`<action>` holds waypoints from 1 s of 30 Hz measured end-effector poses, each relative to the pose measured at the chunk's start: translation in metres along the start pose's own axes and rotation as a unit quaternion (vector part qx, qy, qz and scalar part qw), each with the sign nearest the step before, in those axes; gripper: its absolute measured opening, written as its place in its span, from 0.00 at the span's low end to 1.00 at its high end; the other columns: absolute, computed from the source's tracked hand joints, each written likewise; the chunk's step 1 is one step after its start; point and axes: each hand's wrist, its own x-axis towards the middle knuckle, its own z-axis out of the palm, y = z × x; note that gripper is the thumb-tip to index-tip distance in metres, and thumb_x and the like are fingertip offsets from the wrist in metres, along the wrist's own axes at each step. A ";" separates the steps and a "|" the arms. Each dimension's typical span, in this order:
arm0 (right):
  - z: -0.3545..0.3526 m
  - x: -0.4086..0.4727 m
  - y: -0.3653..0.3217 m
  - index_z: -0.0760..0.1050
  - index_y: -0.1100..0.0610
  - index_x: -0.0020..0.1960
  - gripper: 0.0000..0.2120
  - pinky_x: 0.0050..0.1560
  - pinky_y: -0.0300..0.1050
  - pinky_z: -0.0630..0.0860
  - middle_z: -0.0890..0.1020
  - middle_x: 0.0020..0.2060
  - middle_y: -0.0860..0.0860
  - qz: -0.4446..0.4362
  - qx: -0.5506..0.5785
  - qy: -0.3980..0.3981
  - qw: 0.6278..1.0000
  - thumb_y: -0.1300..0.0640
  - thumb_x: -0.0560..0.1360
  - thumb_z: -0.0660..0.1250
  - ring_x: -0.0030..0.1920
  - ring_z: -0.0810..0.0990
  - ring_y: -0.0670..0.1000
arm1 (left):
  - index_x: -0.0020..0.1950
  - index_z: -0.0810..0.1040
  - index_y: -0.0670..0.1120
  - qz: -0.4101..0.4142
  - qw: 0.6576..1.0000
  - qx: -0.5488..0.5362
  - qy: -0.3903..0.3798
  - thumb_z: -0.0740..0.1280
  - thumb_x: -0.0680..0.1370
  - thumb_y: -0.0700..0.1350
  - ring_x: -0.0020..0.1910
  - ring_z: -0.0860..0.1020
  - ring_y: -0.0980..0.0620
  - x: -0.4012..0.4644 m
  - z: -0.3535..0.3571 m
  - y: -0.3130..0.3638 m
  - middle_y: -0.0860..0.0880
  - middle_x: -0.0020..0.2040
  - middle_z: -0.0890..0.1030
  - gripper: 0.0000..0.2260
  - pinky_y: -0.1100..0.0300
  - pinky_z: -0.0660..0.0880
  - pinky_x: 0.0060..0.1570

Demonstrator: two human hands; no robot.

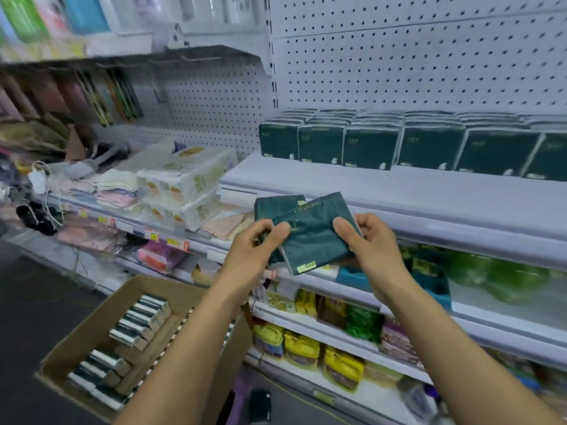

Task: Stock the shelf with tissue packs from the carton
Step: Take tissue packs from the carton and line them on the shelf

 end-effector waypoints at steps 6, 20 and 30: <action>-0.033 0.017 -0.026 0.77 0.54 0.60 0.13 0.44 0.42 0.79 0.86 0.49 0.49 0.006 -0.052 -0.056 0.997 0.55 0.76 0.70 0.49 0.85 0.49 | 0.38 0.75 0.51 0.047 0.996 0.031 -0.065 0.63 0.78 0.60 0.38 0.76 0.56 0.046 0.018 0.030 0.53 0.37 0.78 0.15 0.62 0.69 0.38; -0.116 0.099 -0.057 0.77 0.58 0.49 0.10 0.41 0.48 0.74 0.79 0.42 0.59 -0.079 -0.198 0.193 0.958 0.55 0.73 0.74 0.40 0.75 0.52 | 0.56 0.78 0.53 0.087 0.990 0.004 -0.109 0.68 0.79 0.39 0.56 0.79 0.51 0.171 0.052 0.027 0.55 0.54 0.80 0.10 0.57 0.78 0.55; -0.173 0.152 -0.049 0.76 0.56 0.55 0.13 0.55 0.55 0.79 0.82 0.49 0.59 -0.030 -0.229 0.292 0.928 0.57 0.73 0.75 0.50 0.81 0.58 | 0.65 0.71 0.55 0.037 0.975 -0.021 -0.220 0.75 0.74 0.43 0.56 0.81 0.56 0.229 0.097 0.023 0.51 0.62 0.79 0.23 0.62 0.79 0.50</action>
